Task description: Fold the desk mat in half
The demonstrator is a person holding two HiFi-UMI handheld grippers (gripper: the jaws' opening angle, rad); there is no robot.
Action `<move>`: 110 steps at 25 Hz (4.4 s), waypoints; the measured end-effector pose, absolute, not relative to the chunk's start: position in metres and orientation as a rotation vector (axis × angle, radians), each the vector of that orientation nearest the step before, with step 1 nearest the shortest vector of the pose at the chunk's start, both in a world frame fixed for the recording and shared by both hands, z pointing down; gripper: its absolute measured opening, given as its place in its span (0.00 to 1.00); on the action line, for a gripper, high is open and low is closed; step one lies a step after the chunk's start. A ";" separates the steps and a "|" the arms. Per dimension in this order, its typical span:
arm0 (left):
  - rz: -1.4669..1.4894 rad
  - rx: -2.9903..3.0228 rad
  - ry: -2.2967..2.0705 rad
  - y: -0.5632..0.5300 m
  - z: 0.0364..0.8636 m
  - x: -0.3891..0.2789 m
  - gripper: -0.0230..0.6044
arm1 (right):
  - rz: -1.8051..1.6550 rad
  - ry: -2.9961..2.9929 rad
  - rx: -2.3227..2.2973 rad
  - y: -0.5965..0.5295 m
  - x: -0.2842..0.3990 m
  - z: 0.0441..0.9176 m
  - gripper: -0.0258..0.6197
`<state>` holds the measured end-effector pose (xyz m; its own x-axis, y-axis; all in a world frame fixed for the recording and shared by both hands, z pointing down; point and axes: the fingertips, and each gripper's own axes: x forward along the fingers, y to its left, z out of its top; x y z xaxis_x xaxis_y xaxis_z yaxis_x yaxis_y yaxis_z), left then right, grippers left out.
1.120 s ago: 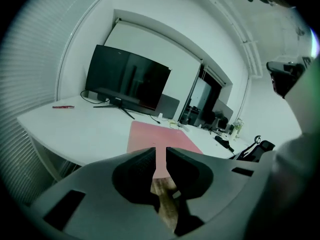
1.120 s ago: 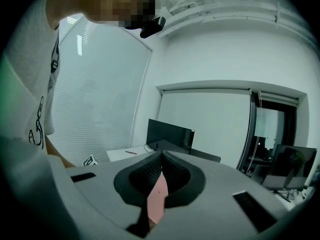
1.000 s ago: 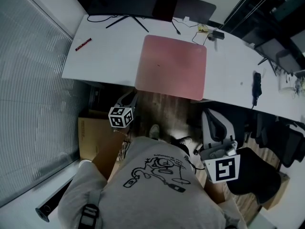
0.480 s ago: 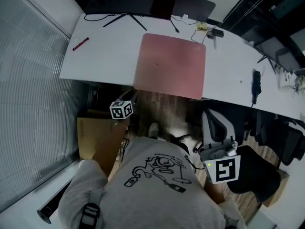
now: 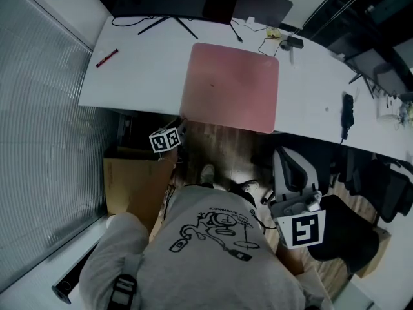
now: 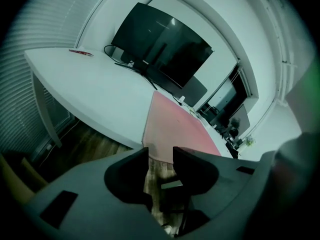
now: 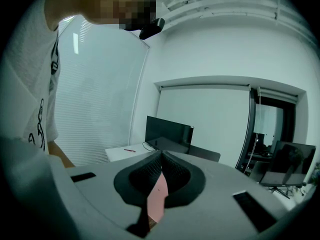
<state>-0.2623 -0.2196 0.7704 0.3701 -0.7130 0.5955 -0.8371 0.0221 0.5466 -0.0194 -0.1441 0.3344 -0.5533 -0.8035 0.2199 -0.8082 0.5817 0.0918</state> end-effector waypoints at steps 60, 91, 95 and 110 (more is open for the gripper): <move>0.550 2.082 -1.305 -0.233 0.724 -0.182 0.09 | 0.045 -2.578 1.400 -0.103 0.023 0.332 0.05; 0.610 2.162 -1.241 -0.224 0.715 -0.123 0.09 | 0.031 -2.583 1.409 -0.099 0.064 0.327 0.05; 0.612 2.166 -1.234 -0.222 0.715 -0.110 0.09 | 0.033 -2.583 1.411 -0.097 0.074 0.327 0.05; 0.637 2.176 -1.210 -0.218 0.714 -0.072 0.09 | 0.042 -2.586 1.424 -0.095 0.109 0.325 0.05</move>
